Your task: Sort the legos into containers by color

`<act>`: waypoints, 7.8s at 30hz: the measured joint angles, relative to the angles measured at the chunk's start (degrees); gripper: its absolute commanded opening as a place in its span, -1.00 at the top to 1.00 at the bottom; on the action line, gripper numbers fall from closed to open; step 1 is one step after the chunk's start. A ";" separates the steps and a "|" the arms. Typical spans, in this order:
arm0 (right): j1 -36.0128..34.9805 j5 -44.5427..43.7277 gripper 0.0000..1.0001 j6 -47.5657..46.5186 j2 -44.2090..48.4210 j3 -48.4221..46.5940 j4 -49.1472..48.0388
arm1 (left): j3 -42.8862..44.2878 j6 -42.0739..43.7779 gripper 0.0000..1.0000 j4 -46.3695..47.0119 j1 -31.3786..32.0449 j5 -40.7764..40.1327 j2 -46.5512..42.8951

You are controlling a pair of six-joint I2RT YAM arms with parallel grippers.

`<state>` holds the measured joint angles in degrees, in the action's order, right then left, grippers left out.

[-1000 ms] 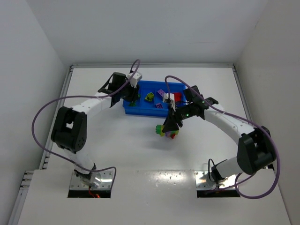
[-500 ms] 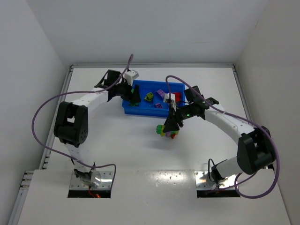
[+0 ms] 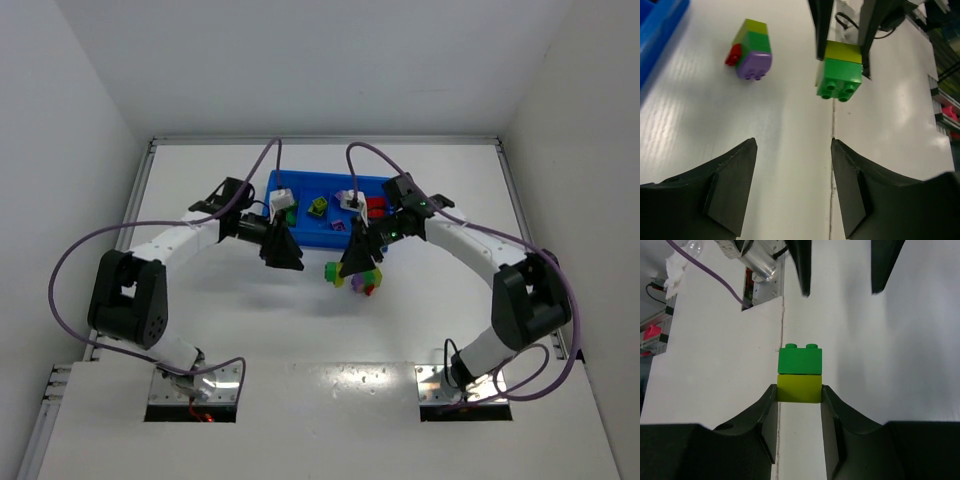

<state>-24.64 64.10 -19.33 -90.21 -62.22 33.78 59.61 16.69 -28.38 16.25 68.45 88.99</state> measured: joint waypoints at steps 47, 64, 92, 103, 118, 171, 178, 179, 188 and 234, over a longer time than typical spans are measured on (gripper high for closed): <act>1.03 1.01 0.97 0.04 -3.91 -4.09 2.73 | 2.82 9.88 1.00 -11.19 4.68 -3.91 -2.01; 3.04 -3.02 0.97 -0.44 -1.55 -2.67 2.08 | 13.88 -6.29 1.00 6.47 0.13 -38.45 6.40; 1.77 -24.11 0.92 23.41 -17.40 -22.36 -18.56 | 13.53 -21.22 -1.00 15.19 -5.70 -53.00 -18.88; -1.05 -33.05 0.57 27.39 -34.95 -37.59 -20.02 | 6.27 -19.93 -1.00 8.68 -9.29 -53.18 -27.63; -2.69 -43.60 -0.52 26.69 -33.35 -34.53 -18.69 | 5.05 -21.55 -0.95 4.70 -10.01 -50.03 -27.91; 29.77 -55.49 -0.69 16.79 32.02 12.50 -1.66 | 3.15 -18.10 -0.26 25.29 36.02 -58.71 17.05; 29.77 -54.75 -0.69 16.79 32.02 12.57 -1.79 | 5.57 -17.31 0.62 25.94 36.02 -57.86 18.95; 29.77 -54.66 -0.69 16.79 32.02 12.68 -1.88 | 5.57 -17.18 0.71 25.86 36.02 -57.48 18.95; 29.51 -39.26 -0.69 15.69 30.25 12.70 -1.73 | 3.06 -12.55 0.90 22.23 35.67 -47.10 15.21; -6.88 -5.11 -0.15 3.96 -11.02 -17.25 3.50 | 11.15 13.33 0.96 -27.04 4.15 -10.82 -3.32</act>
<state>-31.53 58.98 -15.38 -101.23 -79.46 37.28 70.76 30.02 -55.42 20.40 57.63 85.67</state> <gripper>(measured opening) 0.649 0.426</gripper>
